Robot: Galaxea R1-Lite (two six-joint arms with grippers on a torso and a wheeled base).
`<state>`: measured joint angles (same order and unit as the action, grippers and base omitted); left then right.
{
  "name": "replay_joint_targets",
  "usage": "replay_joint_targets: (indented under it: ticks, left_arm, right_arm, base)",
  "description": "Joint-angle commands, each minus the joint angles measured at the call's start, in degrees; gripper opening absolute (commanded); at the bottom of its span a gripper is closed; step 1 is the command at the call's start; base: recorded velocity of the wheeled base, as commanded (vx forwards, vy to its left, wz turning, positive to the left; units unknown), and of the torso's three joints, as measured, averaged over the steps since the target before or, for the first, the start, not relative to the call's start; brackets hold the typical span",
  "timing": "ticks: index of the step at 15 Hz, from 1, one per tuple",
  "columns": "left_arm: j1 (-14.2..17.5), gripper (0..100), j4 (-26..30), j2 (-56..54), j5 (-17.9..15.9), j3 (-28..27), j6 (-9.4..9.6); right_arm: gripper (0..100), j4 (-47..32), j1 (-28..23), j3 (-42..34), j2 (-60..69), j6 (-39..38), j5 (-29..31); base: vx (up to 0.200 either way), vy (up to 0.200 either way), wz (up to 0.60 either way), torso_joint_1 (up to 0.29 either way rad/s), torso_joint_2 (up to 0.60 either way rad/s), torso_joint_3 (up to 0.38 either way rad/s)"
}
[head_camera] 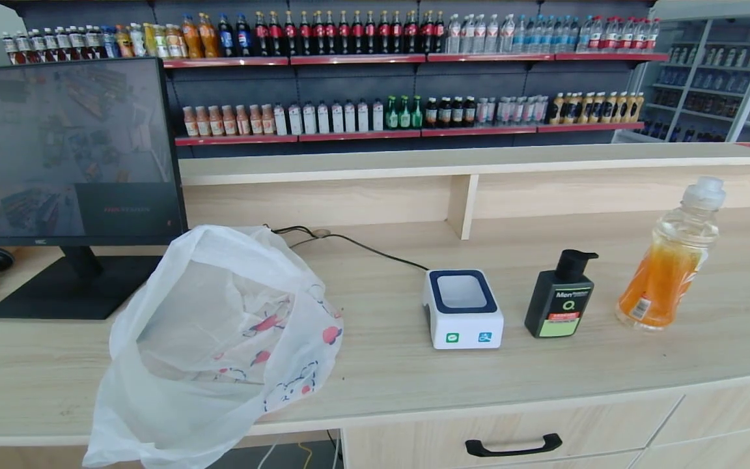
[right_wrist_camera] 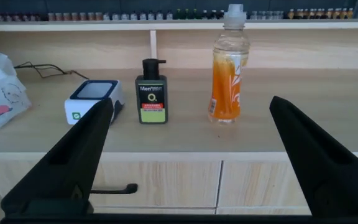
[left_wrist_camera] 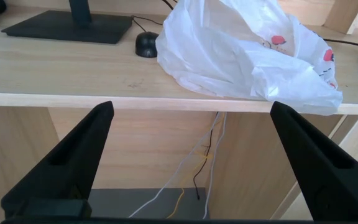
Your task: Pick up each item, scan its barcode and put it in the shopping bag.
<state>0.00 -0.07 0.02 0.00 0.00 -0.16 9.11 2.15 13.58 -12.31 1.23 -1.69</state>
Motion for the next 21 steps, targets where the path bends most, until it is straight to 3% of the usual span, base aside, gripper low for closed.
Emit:
replay_joint_targets:
  ticks: [1, 5, 8, 12, 19, 21]
  left_arm:
    - [0.0, 100, 0.0, 0.0, 0.0, 0.0, -0.02]
    - [0.0, 100, 0.0, 0.0, 0.0, 0.0, -0.02]
    - [0.0, 100, 0.0, 0.0, 0.0, 0.0, -0.02]
    - [0.0, 100, 0.0, 0.0, 0.0, 0.0, -0.02]
    - [0.0, 100, 0.0, 0.0, 0.0, 0.0, -0.02]
    - [0.0, 100, 0.0, 0.0, 0.0, 0.0, -0.02]
  right_arm:
    - [100, 15.9, 2.3, 1.6, -19.6, 0.3, -0.2]
    - [100, 62.8, 5.4, 0.2, -53.1, 0.9, -0.2]
    - [100, 77.6, 6.8, 3.5, -66.7, 1.8, -0.2]
    - [100, 80.9, 13.1, -1.4, -71.5, 3.3, -0.2]
    - [100, 80.9, 15.8, -6.7, -74.9, 2.7, -0.1]
    - [100, 80.9, 16.1, -9.4, -75.6, 1.1, 2.3]
  base:
    - [0.0, 0.0, 0.0, 0.0, 0.0, 0.0]
    - [0.0, 0.0, 0.0, 0.0, 0.0, 0.0]
    - [0.0, 0.0, 0.0, 0.0, 0.0, 0.0]
    - [0.0, 0.0, 0.0, 0.0, 0.0, 0.0]
    - [0.0, 0.0, 0.0, 0.0, 0.0, 0.0]
    - [0.0, 0.0, 0.0, 0.0, 0.0, 0.0]
